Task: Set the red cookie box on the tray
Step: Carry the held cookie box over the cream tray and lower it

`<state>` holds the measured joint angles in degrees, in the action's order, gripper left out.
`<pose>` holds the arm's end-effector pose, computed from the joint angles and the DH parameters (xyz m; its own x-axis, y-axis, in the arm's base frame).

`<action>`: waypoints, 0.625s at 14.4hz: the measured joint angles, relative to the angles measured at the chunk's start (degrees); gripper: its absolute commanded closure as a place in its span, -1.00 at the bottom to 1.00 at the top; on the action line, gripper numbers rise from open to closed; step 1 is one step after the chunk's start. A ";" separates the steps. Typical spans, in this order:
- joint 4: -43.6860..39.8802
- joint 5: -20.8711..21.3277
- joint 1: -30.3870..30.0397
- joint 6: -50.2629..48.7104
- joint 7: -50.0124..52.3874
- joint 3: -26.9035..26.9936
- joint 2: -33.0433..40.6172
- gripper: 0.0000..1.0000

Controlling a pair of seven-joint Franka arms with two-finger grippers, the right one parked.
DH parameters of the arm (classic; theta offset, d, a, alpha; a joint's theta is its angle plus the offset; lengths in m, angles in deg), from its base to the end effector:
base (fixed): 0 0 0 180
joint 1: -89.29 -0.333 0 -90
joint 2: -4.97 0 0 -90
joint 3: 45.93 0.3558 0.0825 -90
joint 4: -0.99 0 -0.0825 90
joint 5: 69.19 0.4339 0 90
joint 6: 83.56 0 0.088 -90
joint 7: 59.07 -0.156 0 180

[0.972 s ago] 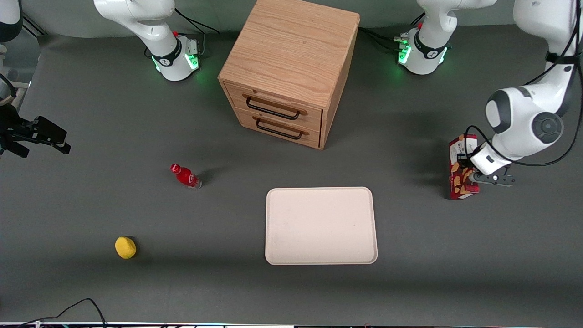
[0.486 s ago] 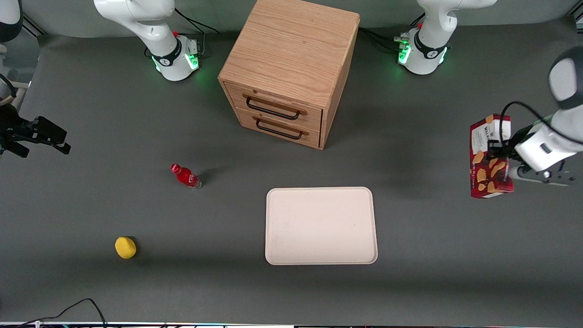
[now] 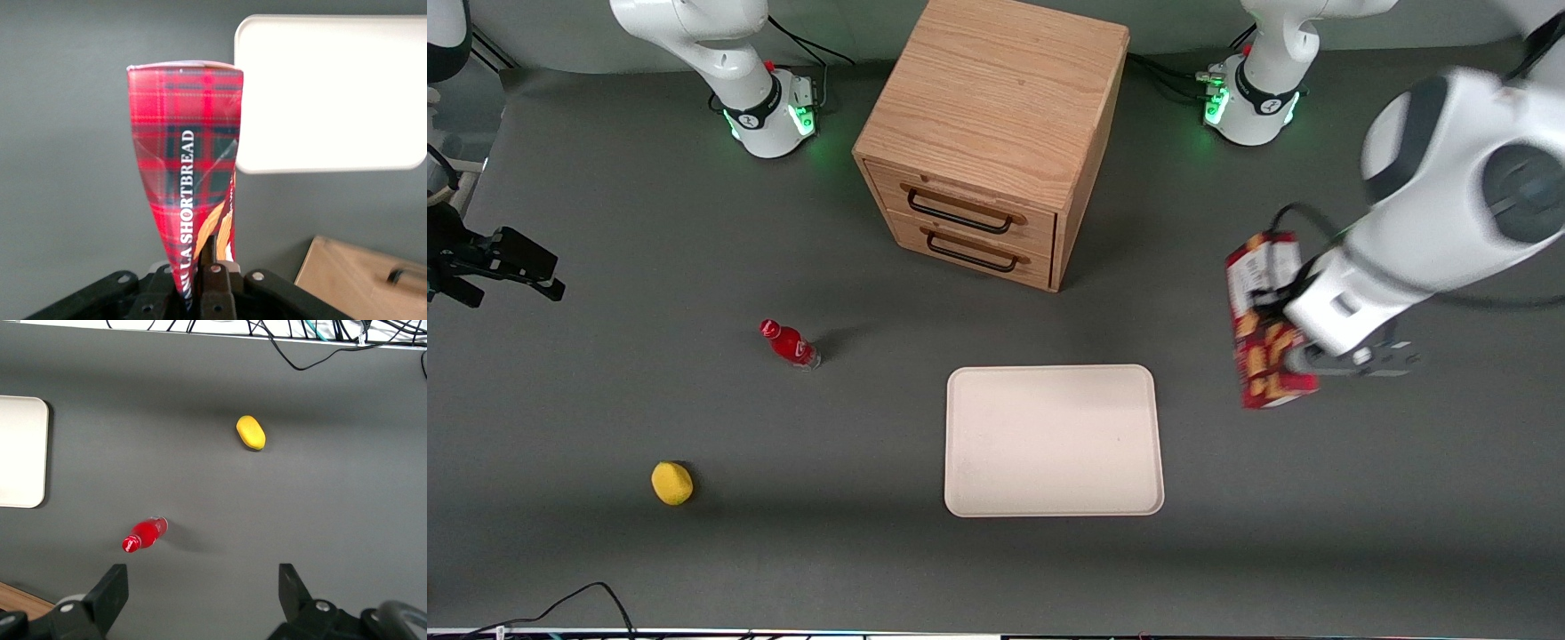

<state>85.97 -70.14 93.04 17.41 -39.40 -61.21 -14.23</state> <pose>0.6806 -0.2145 0.4625 0.9967 0.0237 -0.0771 0.0300 -0.9962 0.0815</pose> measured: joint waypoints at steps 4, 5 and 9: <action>-1.22 6.45 -0.02 12.66 6.67 -4.03 -12.11 1.00; -1.31 9.52 0.01 14.92 9.23 -5.33 -14.73 1.00; -1.49 21.05 0.73 22.97 18.54 -9.12 -22.89 1.00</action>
<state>84.48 -49.09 93.77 40.38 -20.87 -70.33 -37.12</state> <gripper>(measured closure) 0.912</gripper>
